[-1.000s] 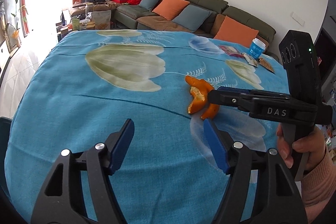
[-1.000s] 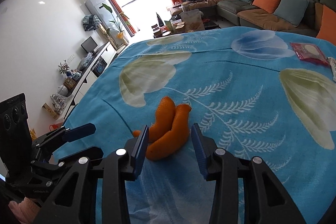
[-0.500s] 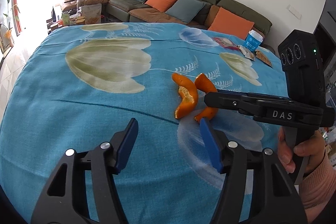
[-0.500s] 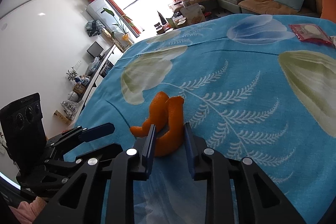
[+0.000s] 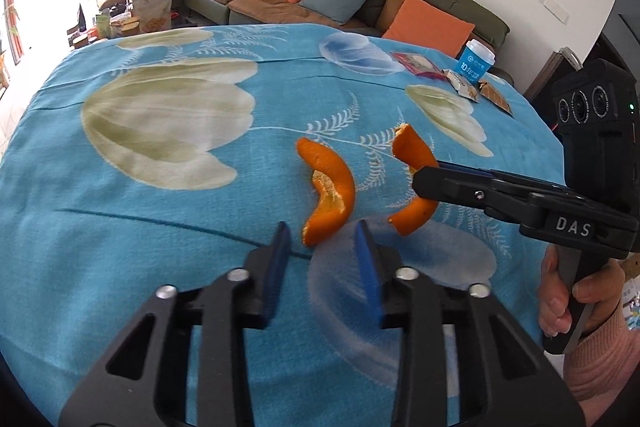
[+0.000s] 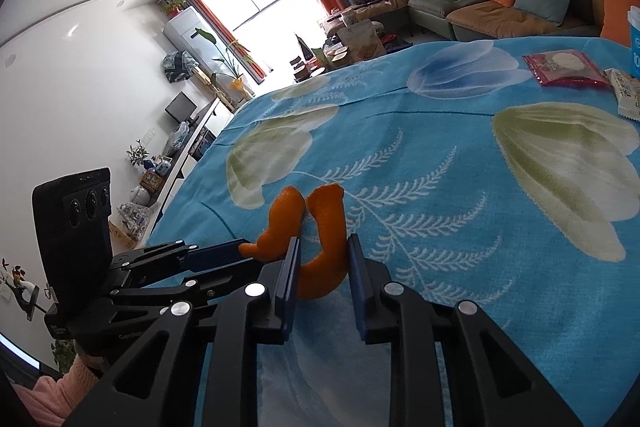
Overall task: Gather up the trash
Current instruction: 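Grasp one orange peel with the left tool while the right tool grasps the other peel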
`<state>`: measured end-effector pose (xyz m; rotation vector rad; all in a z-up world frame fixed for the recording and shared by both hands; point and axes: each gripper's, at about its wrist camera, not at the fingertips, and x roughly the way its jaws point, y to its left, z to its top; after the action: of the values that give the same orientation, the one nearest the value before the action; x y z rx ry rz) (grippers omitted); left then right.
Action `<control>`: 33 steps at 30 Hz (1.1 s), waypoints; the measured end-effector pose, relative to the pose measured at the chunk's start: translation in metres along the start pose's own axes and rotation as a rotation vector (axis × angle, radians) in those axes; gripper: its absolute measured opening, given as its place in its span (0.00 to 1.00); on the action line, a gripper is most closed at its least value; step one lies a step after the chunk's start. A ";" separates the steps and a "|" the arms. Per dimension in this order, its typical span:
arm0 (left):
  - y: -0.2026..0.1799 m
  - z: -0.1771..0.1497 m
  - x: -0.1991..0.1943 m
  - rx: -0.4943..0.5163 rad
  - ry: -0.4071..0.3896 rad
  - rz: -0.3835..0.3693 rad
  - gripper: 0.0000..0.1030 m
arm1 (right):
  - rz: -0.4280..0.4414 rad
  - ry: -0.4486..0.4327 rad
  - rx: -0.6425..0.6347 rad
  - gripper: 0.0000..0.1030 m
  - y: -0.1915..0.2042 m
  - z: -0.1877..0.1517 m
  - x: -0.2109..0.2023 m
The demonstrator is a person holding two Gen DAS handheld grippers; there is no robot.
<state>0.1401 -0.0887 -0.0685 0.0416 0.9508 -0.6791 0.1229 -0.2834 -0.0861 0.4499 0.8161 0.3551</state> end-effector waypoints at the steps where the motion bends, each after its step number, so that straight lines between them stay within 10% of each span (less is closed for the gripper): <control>1: 0.000 0.000 0.001 -0.002 0.002 -0.001 0.21 | 0.001 -0.002 0.002 0.21 -0.001 -0.001 -0.001; 20: -0.010 -0.014 -0.023 0.027 -0.078 0.006 0.10 | 0.039 -0.023 -0.011 0.21 0.005 -0.006 -0.007; 28: -0.011 -0.015 -0.011 0.038 -0.029 0.037 0.31 | 0.038 -0.015 -0.006 0.21 0.004 -0.005 -0.003; 33: -0.010 -0.015 -0.008 0.030 -0.029 0.013 0.15 | 0.039 -0.011 -0.005 0.21 0.004 -0.007 -0.001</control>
<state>0.1206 -0.0875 -0.0692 0.0644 0.9118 -0.6803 0.1165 -0.2791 -0.0879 0.4634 0.7966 0.3906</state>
